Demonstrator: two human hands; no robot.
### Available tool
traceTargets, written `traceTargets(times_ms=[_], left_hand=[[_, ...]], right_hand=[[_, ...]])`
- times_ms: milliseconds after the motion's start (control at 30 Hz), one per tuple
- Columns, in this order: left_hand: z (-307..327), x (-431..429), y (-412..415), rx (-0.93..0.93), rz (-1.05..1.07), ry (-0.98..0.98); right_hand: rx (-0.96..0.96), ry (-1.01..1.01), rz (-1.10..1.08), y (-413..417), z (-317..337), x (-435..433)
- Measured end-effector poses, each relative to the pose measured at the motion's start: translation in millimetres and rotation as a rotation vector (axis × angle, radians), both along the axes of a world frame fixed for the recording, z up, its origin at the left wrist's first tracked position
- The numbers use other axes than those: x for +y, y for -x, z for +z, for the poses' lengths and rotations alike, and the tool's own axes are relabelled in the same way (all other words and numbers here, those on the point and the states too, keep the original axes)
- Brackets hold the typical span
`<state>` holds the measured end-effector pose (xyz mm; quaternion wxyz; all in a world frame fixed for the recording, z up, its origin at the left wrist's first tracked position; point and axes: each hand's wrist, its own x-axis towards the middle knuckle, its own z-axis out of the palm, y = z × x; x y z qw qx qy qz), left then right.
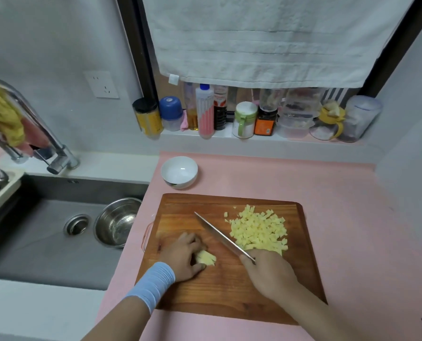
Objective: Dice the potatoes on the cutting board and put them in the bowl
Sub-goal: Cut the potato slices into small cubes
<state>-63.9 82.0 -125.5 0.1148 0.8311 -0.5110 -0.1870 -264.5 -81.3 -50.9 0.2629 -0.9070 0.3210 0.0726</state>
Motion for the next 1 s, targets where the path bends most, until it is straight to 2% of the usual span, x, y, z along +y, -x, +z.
traceTargets(times_ms=[167, 300, 400, 467, 567, 633, 733, 800, 933, 1000], left_hand=[[-10.1, -2.2, 13.6, -0.104, 0.094, 0.079], [-22.0, -0.5, 35.8, -0.106, 0.331, 0.130], [-23.9, 8.7, 35.9, 0.015, 0.465, 0.270], [-16.5, 17.4, 19.3, 0.169, 0.654, 0.410], [6.2, 31.9, -23.2, 0.304, 0.946, 0.534], [26.4, 32.3, -43.3, 0.405, 0.918, 0.513], [44.6, 17.8, -48.5, 0.534, 0.657, 0.409], [40.2, 9.9, -46.8, 0.538, 0.648, 0.388], [20.3, 16.3, -38.3, 0.453, 0.963, 0.467], [7.8, 20.5, -24.0, 0.409, 0.814, 0.372]], right_hand=[[-0.013, -0.109, -0.085, -4.8, -1.5, 17.4], [-0.064, -0.052, -0.067, -3.6, 1.5, 23.1], [-0.120, 0.103, 0.034, 1.3, -2.7, 21.4], [-0.142, 0.328, 0.149, 2.8, -7.8, 15.1], [-0.112, 0.501, 0.302, 6.8, -7.2, 7.4], [-0.107, 0.553, 0.386, 6.1, -5.1, 5.0], [-0.084, 0.557, 0.397, 1.8, -1.9, 7.0], [-0.080, 0.479, 0.305, -1.8, 2.8, 11.9], [-0.020, 0.110, -0.032, -0.9, 5.8, 14.7], [-0.006, -0.045, -0.150, -2.7, 6.9, 16.0]])
